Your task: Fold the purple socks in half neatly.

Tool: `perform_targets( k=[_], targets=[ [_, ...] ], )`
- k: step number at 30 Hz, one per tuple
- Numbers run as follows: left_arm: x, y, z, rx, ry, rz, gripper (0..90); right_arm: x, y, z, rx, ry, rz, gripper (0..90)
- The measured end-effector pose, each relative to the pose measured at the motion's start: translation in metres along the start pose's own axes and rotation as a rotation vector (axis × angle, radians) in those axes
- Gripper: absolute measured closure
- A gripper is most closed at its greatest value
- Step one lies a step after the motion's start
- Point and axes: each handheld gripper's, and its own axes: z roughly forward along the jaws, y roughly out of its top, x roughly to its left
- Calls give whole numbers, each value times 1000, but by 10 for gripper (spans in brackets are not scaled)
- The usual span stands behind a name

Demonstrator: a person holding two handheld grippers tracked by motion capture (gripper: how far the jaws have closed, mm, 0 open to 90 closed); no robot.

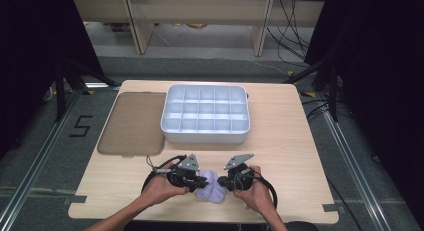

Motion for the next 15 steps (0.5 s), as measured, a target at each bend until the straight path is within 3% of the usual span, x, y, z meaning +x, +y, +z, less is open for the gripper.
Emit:
perform_targets(
  k=[1,4,6,9,10,11,15],
  targets=[
    [0,0,1,0,2,-4,817,-1,0,-1,3,15,-13,840],
    [-2,-1,1,11,8,-6,816,-4,1,-14,-22,0,-3,850],
    [-1,0,1,10,12,-1,815,-2,1,-17,-15,-18,-30,855],
    [-1,0,1,12,17,2,811,3,-1,-15,17,-20,-36,858],
    [-2,0,2,7,13,-4,812,6,-5,-8,61,-40,-51,862],
    [-2,1,1,18,14,15,811,5,-4,-8,54,-31,-44,862],
    [-3,4,3,8,15,10,806,4,-4,-8,57,-32,-67,861]
  ],
)
